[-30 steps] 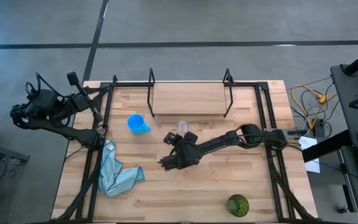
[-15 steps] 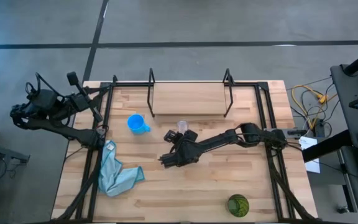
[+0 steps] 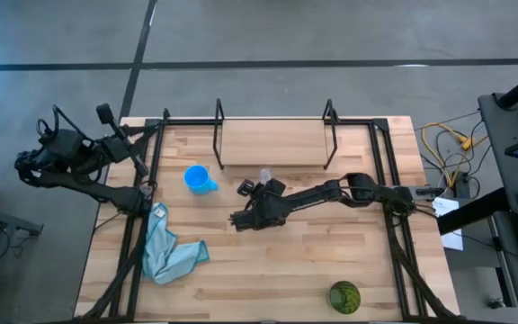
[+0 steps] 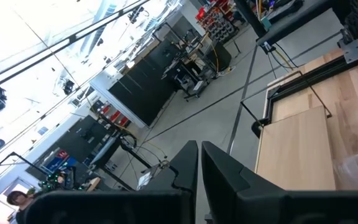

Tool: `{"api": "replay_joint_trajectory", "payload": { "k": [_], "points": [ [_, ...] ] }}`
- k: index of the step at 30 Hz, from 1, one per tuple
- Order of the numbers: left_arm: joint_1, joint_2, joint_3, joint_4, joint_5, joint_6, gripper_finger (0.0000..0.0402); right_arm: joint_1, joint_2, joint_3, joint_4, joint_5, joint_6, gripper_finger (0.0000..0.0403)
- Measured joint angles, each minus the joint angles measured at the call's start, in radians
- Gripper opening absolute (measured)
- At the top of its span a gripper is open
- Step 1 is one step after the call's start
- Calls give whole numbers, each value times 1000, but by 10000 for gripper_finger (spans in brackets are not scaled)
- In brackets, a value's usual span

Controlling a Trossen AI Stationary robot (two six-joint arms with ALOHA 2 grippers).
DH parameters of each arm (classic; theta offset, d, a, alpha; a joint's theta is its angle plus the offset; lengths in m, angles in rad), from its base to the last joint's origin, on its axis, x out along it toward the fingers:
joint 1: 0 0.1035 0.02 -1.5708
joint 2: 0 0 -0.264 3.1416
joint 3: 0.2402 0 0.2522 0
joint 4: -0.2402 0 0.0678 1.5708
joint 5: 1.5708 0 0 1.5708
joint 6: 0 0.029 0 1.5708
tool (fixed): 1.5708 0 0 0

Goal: Stack small to large cups/mugs on shelf
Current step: Put the transparent mug on the shelf

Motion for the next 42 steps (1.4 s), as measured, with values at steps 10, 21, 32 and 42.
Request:
{"api": "replay_joint_trajectory", "payload": {
  "k": [10, 21, 32, 42],
  "points": [
    [0, 0, 0, 0, -2, 0, 8, 18, 0, 22, 7, 0, -34, 9],
    [0, -2, 0, 3, -2, 0, 8, 78, -1, 182, -100, -1, -187, 8],
    [0, -2, 0, 6, -34, 2, 8, 94, -71, 423, -432, -240, -552, 8],
    [0, 0, 31, 7, -41, 0, 8, 60, -265, 423, -531, -299, -855, 8]
  ]
}}
